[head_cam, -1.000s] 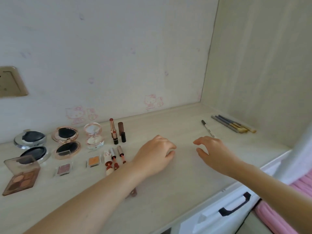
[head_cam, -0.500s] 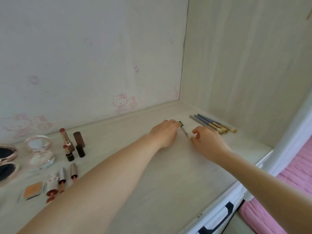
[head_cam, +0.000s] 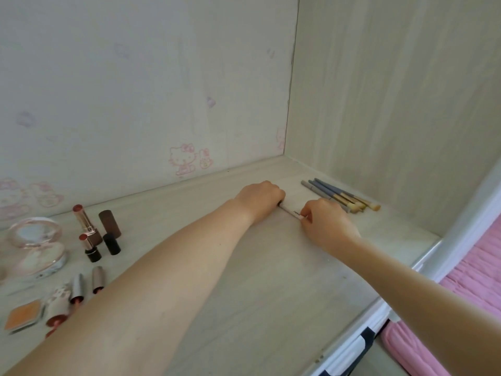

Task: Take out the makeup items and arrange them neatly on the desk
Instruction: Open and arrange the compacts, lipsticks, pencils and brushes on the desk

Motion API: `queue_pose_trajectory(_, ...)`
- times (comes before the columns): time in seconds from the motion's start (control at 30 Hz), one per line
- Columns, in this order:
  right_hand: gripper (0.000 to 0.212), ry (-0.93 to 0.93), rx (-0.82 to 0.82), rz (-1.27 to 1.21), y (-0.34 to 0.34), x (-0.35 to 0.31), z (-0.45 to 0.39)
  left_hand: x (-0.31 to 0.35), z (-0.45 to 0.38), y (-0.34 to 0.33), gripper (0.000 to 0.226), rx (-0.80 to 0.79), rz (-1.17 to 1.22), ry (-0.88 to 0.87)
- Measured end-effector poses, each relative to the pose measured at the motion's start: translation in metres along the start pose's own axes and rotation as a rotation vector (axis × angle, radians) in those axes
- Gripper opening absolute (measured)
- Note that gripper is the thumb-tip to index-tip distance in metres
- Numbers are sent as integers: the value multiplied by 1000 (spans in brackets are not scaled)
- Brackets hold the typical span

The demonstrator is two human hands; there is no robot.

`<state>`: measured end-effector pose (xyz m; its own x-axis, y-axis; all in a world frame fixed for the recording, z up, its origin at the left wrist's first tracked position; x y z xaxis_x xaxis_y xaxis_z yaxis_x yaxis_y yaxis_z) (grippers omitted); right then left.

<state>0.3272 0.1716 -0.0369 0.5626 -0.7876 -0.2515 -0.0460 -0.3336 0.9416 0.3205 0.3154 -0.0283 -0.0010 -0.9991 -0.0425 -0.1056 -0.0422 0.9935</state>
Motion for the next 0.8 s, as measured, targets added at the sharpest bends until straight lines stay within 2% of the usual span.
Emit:
queue_pose_trajectory(0.1,22,20,-15,-22,2,-3,6,-8,12,2,23,17,55,12)
queue_pose_trajectory(0.2,20,52,-25,-48,5,-9,16,-15,31,6,21,-39,141,49)
queue_pose_trajectory(0.43,12,103,-2,-144,14,-33,44,-31,95,25,17,-38,441,128)
queue_pose_trajectory(0.63,8,169,44,-228,25,-70,75,-55,151,44,5,54,760,224)
queue_pose_trajectory(0.8,8,165,47,-429,25,-112,100,-78,202,58,4,100,1194,317)
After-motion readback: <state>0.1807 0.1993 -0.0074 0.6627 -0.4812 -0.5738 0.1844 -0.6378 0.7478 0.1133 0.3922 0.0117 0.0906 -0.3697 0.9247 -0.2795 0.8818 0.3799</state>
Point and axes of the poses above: each hand's wrist, its own z-axis away from the middle knuckle, its own y-axis out of the back of the hand, x = y × z, the point moved 5 cm from there along -z, towards the middle knuckle, and after that the axes turned 7 degrees about y, right-handed, at the moved point
